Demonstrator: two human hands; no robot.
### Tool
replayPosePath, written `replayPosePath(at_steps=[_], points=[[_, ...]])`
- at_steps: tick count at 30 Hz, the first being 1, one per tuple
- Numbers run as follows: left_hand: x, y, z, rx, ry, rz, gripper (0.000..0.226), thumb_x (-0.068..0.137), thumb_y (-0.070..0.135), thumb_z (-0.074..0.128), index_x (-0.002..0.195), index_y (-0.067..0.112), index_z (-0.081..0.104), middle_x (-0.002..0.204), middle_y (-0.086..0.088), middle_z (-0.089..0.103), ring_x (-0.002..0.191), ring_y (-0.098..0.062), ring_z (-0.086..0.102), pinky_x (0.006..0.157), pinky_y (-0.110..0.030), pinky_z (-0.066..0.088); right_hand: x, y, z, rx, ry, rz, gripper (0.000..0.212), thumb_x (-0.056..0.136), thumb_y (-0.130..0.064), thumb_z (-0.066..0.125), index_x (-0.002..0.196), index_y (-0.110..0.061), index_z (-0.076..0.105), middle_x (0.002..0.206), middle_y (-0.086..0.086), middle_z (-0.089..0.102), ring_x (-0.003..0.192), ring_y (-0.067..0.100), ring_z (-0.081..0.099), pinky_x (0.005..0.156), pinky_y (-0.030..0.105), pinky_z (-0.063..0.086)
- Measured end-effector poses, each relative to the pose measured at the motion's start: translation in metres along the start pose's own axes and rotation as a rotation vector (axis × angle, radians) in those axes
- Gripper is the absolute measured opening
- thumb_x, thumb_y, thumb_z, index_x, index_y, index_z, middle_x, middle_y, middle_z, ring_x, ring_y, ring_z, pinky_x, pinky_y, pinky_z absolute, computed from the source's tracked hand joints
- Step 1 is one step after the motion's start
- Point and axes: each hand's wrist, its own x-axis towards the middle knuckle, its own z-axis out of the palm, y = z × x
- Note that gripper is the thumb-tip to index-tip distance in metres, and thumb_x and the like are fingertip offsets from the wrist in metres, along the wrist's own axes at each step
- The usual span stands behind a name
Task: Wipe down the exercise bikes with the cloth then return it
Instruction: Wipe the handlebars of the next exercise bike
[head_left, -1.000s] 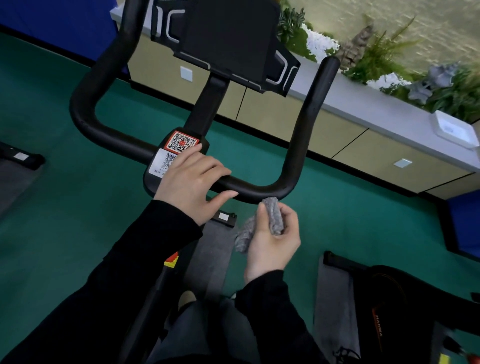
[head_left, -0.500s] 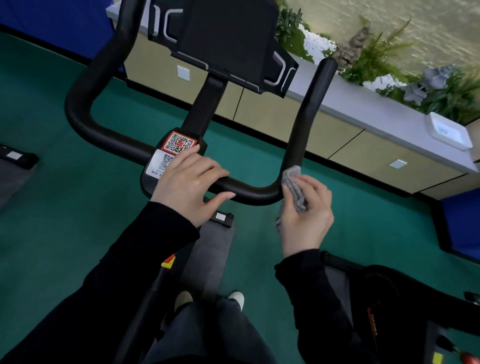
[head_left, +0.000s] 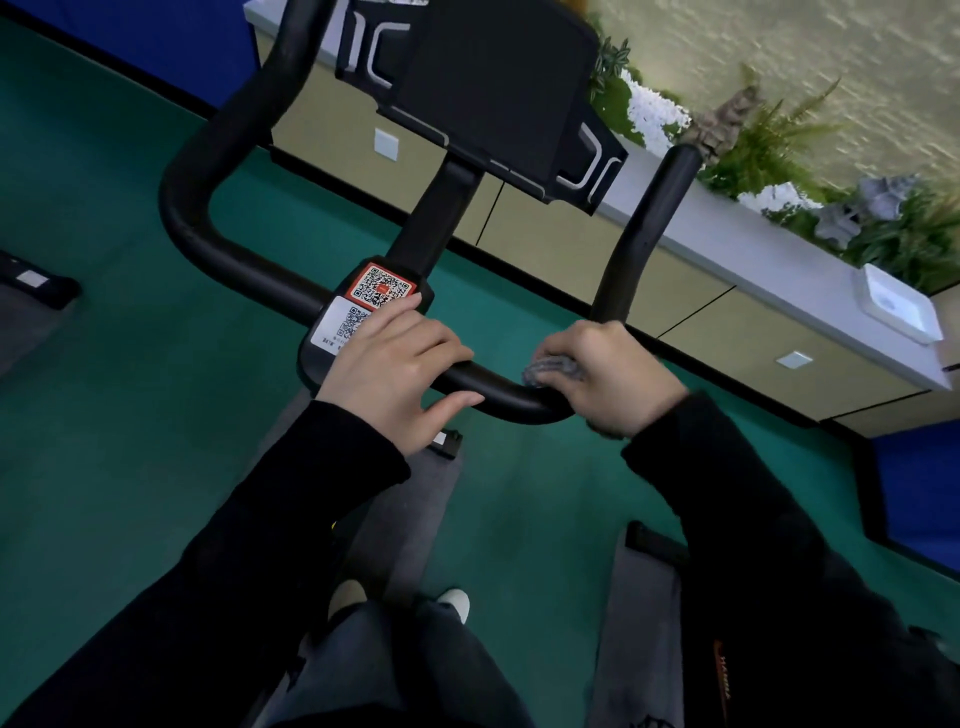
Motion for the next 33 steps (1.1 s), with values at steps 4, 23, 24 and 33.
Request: replayPosePath(at_steps=[4,23,24,33], points=[[0.000,0.000,-0.001,-0.005,0.010,0.007,0.034,0.081,0.041,0.065,0.093,0.010,0.072,0.086,-0.003,0.068,0.081,-0.025,0.064,0.106,-0.036,0.031,0.031,-0.005,-0.012,-0.003,-0.312,0.026,0.014,0.090,-0.020,0.064,0.096,-0.009,0.071,0.091,0.009,0.071,0.085,0.019,0.062,0.079,0.027,0.050],[0.000,0.000,-0.001,-0.002,0.001,-0.027,0.035,0.080,0.042,0.066,0.093,0.011,0.073,0.087,-0.001,0.068,0.082,-0.023,0.065,0.108,-0.034,0.031,0.025,0.008,-0.027,-0.165,-0.315,-0.154,0.014,0.093,-0.016,0.057,0.097,-0.009,0.069,0.096,0.006,0.068,0.094,0.024,0.060,0.086,0.027,0.042],[0.000,0.000,-0.001,-0.004,-0.006,-0.032,0.036,0.081,0.043,0.064,0.094,0.011,0.073,0.088,-0.001,0.068,0.082,-0.023,0.065,0.108,-0.034,0.031,0.023,0.008,-0.027,-0.156,-0.300,-0.162,0.014,0.093,-0.015,0.057,0.097,-0.009,0.069,0.096,0.006,0.068,0.093,0.023,0.060,0.084,0.024,0.040],[0.002,0.012,-0.004,0.046,-0.045,-0.070,0.044,0.085,0.048,0.054,0.092,0.009,0.072,0.087,-0.003,0.068,0.084,-0.025,0.064,0.107,-0.039,0.031,0.007,0.023,-0.005,-0.143,-0.016,-0.182,0.016,0.091,-0.007,0.053,0.089,-0.010,0.069,0.089,0.004,0.068,0.094,0.024,0.055,0.091,0.036,0.039]])
